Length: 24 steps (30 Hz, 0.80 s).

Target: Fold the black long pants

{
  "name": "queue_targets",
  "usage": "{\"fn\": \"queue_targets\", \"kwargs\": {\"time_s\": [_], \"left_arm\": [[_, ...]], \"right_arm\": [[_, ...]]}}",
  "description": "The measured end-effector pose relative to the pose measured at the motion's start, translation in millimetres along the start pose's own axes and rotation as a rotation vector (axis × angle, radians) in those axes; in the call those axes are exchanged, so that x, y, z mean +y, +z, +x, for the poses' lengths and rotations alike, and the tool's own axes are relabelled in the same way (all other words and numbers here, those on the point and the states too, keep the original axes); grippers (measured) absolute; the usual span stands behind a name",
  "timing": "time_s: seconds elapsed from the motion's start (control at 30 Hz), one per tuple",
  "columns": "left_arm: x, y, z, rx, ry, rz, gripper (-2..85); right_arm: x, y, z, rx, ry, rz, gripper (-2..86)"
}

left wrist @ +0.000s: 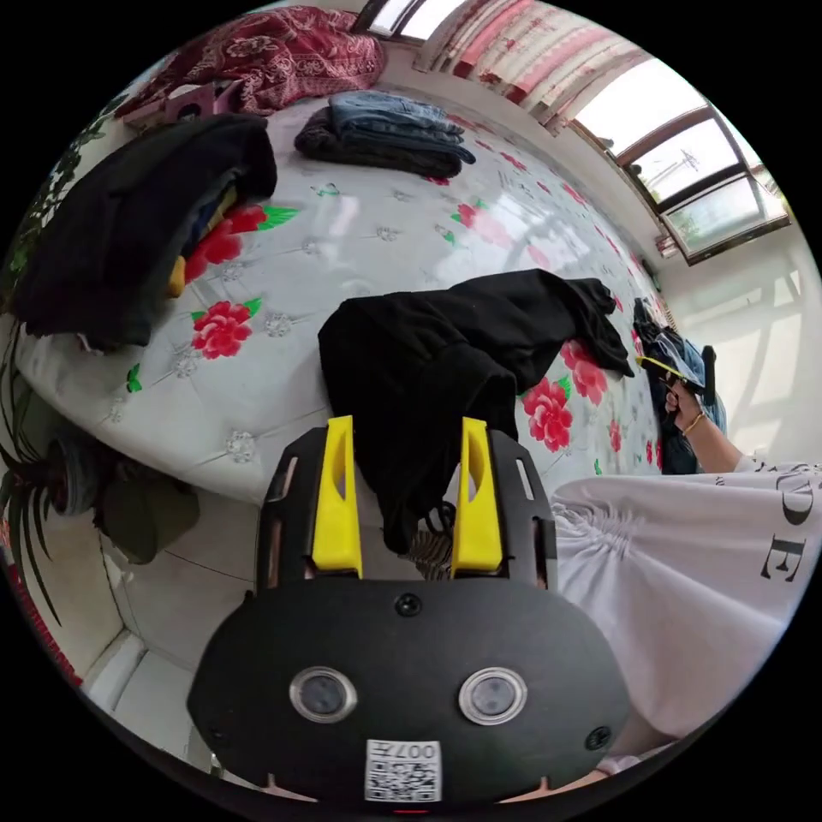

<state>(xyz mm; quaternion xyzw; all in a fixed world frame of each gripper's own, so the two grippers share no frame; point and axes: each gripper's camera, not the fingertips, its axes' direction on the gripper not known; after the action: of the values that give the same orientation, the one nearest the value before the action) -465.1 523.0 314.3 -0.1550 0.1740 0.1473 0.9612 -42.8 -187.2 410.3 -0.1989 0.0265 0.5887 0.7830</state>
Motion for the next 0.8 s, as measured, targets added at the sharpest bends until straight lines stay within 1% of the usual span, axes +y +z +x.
{"fn": "queue_targets", "kwargs": {"time_s": [0.03, 0.1, 0.17, 0.2, 0.23, 0.27, 0.3, 0.37, 0.43, 0.47, 0.53, 0.57, 0.6, 0.63, 0.67, 0.7, 0.73, 0.77, 0.8], "left_arm": [[-17.7, 19.7, 12.6, -0.019, 0.006, -0.042, 15.5], [-55.0, 50.5, 38.3, -0.036, 0.017, -0.102, 13.0], [-85.7, 61.3, 56.8, -0.074, 0.032, -0.148, 11.1], [-96.2, 60.6, 63.6, -0.090, 0.044, -0.153, 10.5], [-117.2, 51.9, 76.8, -0.124, 0.070, -0.137, 9.2], [-138.1, 36.5, 88.2, -0.158, 0.096, -0.105, 7.7], [-148.5, 26.7, 92.9, -0.177, 0.105, -0.083, 7.3], [-189.3, -24.5, 105.2, -0.215, 0.109, 0.034, 6.0], [-214.2, -70.9, 114.9, -0.210, 0.111, 0.133, 5.6], [-224.9, -102.5, 127.2, -0.211, 0.130, 0.198, 5.4], [-227.0, -142.4, 154.9, -0.234, 0.205, 0.274, 5.3], [-218.3, -161.0, 176.6, -0.261, 0.285, 0.309, 5.2], [-211.0, -167.3, 187.9, -0.273, 0.337, 0.323, 5.4], [-190.7, -172.8, 210.1, -0.309, 0.460, 0.343, 5.6], [-168.2, -167.5, 226.7, -0.367, 0.558, 0.331, 5.9], [-149.1, -150.8, 235.6, -0.425, 0.619, 0.267, 6.2], [-141.5, -138.3, 236.5, -0.446, 0.632, 0.212, 6.3], [-128.9, -108.5, 231.5, -0.479, 0.620, 0.080, 6.0], [-122.7, -92.7, 226.2, -0.501, 0.598, 0.016, 5.5]], "right_arm": [[-11.1, 17.8, 3.3, 0.009, -0.003, -0.029, 6.8], [-27.1, 47.6, 6.0, 0.002, -0.004, -0.094, 6.6], [-41.2, 78.4, 4.5, 0.008, -0.012, -0.178, 5.9], [-48.6, 93.2, 3.3, 0.027, -0.013, -0.220, 4.8], [-56.5, 92.7, 4.6, 0.041, -0.012, -0.186, 3.8], [-61.7, 93.5, 8.2, 0.064, 0.020, -0.186, 3.2], [-73.1, 94.4, 15.6, 0.047, 0.023, -0.217, 2.3], [-89.2, 75.9, 34.1, -0.001, 0.041, -0.156, 1.4], [-106.6, 11.6, 72.9, -0.058, 0.115, 0.064, 0.9], [-108.8, -8.3, 83.7, -0.071, 0.138, 0.123, 0.8], [-103.8, -92.3, 119.1, -0.136, 0.161, 0.353, 0.7], [-99.7, -111.0, 124.3, -0.139, 0.151, 0.393, 0.7], [-86.6, -145.2, 130.1, -0.090, 0.124, 0.475, 0.8], [-69.0, -171.7, 133.4, -0.009, 0.091, 0.538, 0.9], [-59.5, -181.2, 136.1, 0.026, 0.078, 0.554, 1.0], [-40.1, -191.8, 145.2, 0.072, 0.066, 0.551, 1.2], [-21.9, -189.9, 157.8, 0.089, 0.070, 0.509, 1.6], [-12.9, -184.3, 165.0, 0.092, 0.081, 0.478, 1.8], [4.4, -166.2, 181.3, 0.092, 0.130, 0.401, 2.4]]}}
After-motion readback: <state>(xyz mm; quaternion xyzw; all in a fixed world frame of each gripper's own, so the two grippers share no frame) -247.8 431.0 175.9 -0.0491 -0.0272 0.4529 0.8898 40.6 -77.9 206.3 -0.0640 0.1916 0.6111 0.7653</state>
